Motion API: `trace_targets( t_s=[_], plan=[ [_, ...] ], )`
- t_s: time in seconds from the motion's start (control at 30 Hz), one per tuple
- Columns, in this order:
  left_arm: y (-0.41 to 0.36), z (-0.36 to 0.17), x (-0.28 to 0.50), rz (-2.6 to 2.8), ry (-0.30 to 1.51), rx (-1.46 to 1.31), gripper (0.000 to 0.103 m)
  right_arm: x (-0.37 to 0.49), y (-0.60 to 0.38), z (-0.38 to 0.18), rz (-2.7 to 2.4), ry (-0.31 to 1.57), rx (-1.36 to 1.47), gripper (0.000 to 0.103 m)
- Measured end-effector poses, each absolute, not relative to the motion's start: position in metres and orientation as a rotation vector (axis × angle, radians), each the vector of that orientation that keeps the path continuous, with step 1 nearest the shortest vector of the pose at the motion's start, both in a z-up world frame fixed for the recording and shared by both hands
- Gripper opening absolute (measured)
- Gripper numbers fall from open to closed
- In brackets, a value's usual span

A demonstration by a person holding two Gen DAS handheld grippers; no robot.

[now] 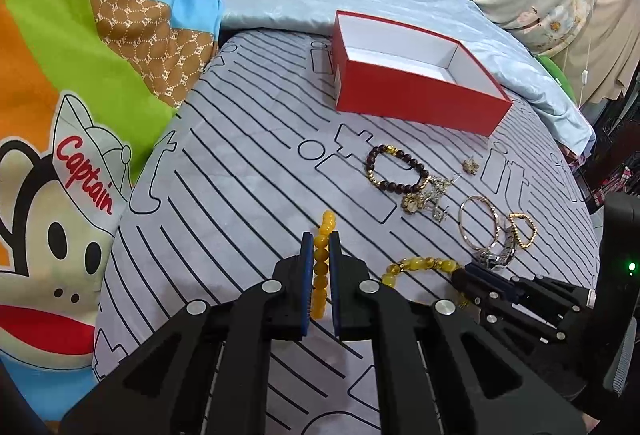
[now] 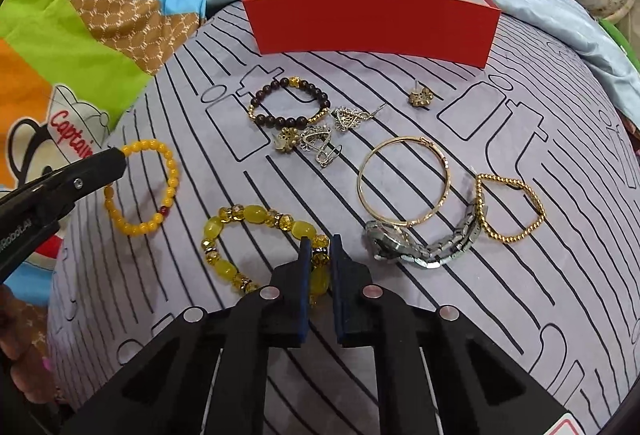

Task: Organize jewelry
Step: 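Grasp the orange bead bracelet with the left tool while the right tool grasps the yellow large-bead bracelet, then carry both bracelets into the red box and open both tools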

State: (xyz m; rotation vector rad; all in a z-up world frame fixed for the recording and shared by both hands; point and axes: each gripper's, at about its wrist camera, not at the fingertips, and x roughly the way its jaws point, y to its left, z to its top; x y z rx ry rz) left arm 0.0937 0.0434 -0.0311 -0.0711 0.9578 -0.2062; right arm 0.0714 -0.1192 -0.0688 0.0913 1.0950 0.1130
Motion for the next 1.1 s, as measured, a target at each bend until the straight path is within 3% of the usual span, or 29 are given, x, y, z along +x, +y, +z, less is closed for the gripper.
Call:
trace_targets(
  t_s=[0.63, 1.1],
  plan=[
    [0.002, 0.031, 0.109, -0.326, 0.871, -0.052, 0.007, 0.077, -0.168, 0.034, 0.115, 0.906, 0.112, 0.008],
    [-0.047, 0.084, 0.205, -0.347, 0.724, 0.024, 0.007, 0.190, -0.201, 0.094, 0.129, 0.779, 0.094, 0.008]
  ],
)
